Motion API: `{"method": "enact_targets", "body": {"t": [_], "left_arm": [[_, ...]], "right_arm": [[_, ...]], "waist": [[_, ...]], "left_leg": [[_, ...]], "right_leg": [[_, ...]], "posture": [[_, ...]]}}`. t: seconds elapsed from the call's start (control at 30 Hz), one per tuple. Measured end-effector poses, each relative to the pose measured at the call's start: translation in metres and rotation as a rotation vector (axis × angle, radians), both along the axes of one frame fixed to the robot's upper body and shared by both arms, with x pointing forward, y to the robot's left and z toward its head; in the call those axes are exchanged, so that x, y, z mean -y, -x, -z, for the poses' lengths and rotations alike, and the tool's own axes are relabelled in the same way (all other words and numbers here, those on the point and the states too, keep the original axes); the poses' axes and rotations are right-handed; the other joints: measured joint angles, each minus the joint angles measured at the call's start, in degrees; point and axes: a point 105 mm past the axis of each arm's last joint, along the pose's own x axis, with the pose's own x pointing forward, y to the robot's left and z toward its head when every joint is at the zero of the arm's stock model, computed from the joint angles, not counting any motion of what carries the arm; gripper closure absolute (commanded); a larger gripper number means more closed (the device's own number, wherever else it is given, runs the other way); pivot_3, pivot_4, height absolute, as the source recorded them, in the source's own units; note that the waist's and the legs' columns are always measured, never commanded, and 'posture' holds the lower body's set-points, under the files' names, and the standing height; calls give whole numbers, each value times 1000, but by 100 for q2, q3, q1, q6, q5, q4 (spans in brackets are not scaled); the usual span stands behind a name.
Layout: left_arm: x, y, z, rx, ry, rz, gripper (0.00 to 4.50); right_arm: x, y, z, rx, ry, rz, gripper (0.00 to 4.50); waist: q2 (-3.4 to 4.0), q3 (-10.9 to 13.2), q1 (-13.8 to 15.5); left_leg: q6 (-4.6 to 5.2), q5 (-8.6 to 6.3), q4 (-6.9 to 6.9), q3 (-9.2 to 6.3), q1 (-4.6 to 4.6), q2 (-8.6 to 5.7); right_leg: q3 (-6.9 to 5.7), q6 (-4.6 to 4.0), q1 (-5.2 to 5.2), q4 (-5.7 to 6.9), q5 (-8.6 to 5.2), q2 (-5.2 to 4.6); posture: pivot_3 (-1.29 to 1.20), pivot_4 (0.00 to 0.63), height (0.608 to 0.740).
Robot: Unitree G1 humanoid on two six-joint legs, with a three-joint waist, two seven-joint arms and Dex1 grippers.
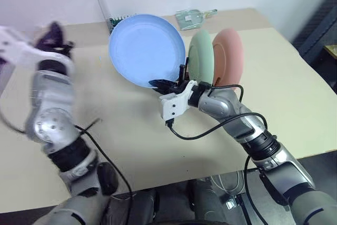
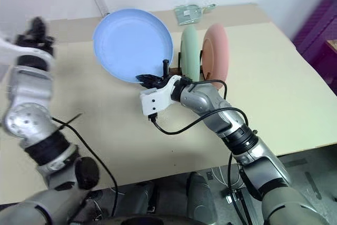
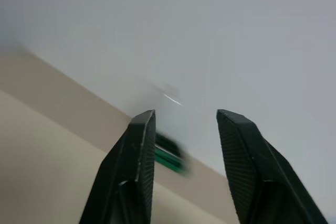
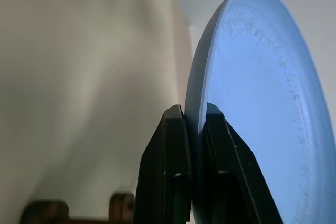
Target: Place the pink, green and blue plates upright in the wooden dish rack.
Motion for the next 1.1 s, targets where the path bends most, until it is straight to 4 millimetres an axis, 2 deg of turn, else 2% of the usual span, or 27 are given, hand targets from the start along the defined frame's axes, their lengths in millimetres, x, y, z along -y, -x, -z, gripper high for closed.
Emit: {"method": "enact_targets", "body": {"t": [0.07,0.13,0.17,0.23,0.33,0.4,0.5,0.57,0.7,0.87,0.97,1.1], "left_arm": [[-24,3,20,-107,-80,-103,2546],[-30,2,36,-206,-221,-136,2546],[-27,1,44,-245,-288,-125,2546],[-10,-1,63,-324,-495,-55,2546],[34,-5,107,-405,-594,154,2546],[54,-4,123,-424,-628,250,2546],[80,5,132,-404,-729,394,2546],[100,12,141,-395,-753,504,2546],[112,15,146,-388,-767,575,2546],[114,15,145,-379,-767,590,2546],[114,15,145,-379,-766,591,2546],[116,15,145,-374,-755,593,2546]], "right_arm": [[3,0,-12,-9,-67,-7,4500],[1,3,-24,-34,-156,-32,4500],[-1,7,-33,-55,-218,-55,4500],[-2,14,-62,-173,-458,-116,4500],[9,28,-113,-419,-846,-256,4500],[17,35,-126,-577,-978,-322,4500],[28,29,-123,-891,-1183,-349,4500],[36,22,-117,-1034,-1281,-310,4500],[39,18,-102,-1215,-1332,-226,4500],[36,13,-89,-1344,-1359,-149,4500],[38,4,-80,-1371,-1377,-69,4500],[42,-5,-78,-1363,-1395,-13,4500]], "waist": [[-1,0,23],[-2,0,39],[-2,0,65],[-1,-1,63],[0,-1,74],[-1,-2,68],[20,-1,39],[36,2,40],[42,1,38],[43,0,38],[43,0,46],[44,-2,44]], "left_leg": [[0,0,-2,-6,0,2],[0,0,2,-10,-3,2],[0,0,9,-15,-8,2],[1,0,14,-20,-13,1],[3,-1,23,-34,-22,2],[3,-2,24,-37,-24,4],[3,-2,17,-30,-23,5],[4,-2,14,-28,-24,5],[4,-2,14,-25,-28,6],[5,-2,15,-23,-28,6],[7,-3,18,-23,-29,5],[7,-3,18,-22,-28,5]], "right_leg": [[0,0,1,-4,0,1],[-1,-1,3,-5,1,0],[-3,-2,3,-4,1,0],[-3,-4,3,-2,3,-1],[-9,-7,2,4,5,-3],[-13,-8,0,4,5,-2],[-8,-10,-10,9,5,-2],[-6,-10,-13,9,4,-3],[-6,-9,-19,12,4,-2],[-6,-9,-18,11,5,-3],[-7,-8,-16,12,5,-3],[-7,-8,-16,11,5,-3]], "posture": [[0,150,740],[0,150,740],[0,150,740],[0,150,740],[0,150,740],[0,150,740],[0,150,740],[0,150,740],[0,150,740],[0,150,740],[0,150,740],[0,150,740]]}}
